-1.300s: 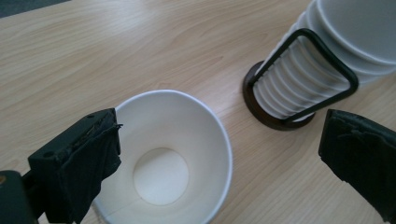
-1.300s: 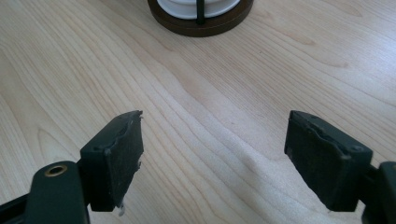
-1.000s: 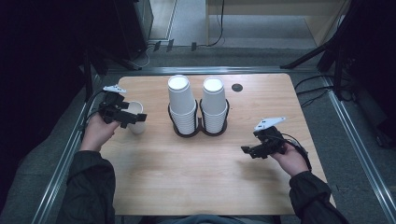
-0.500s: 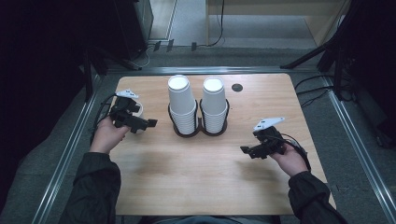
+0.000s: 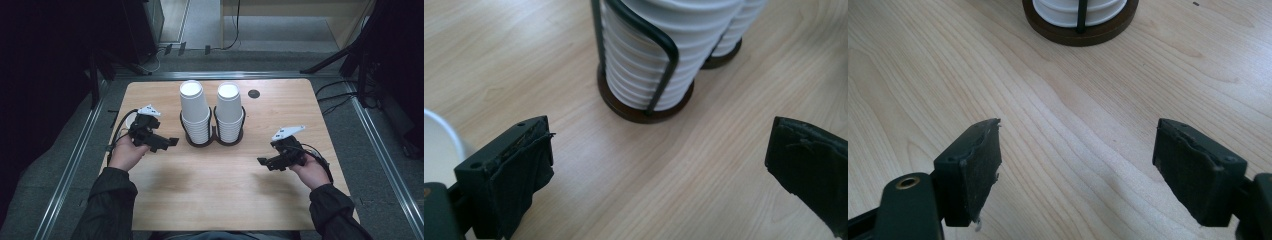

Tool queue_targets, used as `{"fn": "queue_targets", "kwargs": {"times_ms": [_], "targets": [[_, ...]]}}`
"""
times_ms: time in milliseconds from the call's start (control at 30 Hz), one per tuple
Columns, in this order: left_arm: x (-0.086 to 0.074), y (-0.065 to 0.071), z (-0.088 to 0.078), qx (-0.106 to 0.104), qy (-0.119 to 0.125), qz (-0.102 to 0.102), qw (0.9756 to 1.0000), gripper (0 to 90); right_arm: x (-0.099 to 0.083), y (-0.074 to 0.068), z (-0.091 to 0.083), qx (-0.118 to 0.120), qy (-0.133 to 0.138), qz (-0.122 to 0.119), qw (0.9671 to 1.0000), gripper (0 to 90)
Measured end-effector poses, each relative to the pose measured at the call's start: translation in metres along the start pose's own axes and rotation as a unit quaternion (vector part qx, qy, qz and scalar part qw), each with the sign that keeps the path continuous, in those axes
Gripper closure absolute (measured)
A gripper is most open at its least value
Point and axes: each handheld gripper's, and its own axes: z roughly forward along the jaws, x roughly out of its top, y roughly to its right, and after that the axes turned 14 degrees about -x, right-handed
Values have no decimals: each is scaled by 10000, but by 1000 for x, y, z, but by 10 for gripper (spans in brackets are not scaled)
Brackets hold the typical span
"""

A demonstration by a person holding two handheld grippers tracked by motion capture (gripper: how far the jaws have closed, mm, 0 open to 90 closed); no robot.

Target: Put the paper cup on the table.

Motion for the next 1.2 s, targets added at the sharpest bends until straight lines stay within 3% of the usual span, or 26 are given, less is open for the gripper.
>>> {"fn": "queue_targets", "kwargs": {"times_ms": [200, 300, 467, 567, 633, 833, 1200], "targets": [[-7, 13, 13, 161, 141, 5, 9998, 0, 0, 0, 0, 23, 3, 47, 10000, 197], [-12, 21, 28, 69, 197, -27, 9998, 0, 1, 0, -2, 20, 6, 49, 10000, 197], [-13, 30, 41, 8, 84, 124, 9999, 0, 1, -1, -2, 28, 5, 35, 10000, 197], [-12, 34, 47, -322, 41, 203, 9993, 0, 1, -1, -2, 35, 7, 36, 10000, 197], [-12, 38, 51, -433, 72, 296, 9986, 0, 1, -2, -1, 33, 14, 26, 10000, 197], [-10, 50, 64, -392, -131, 447, 9981, 0, 2, -5, -1, 84, -12, 38, 10000, 197], [-8, 63, 79, -511, -141, 614, 9967, 0, 4, -10, 0, 149, 4, 82, 9999, 195]]}}
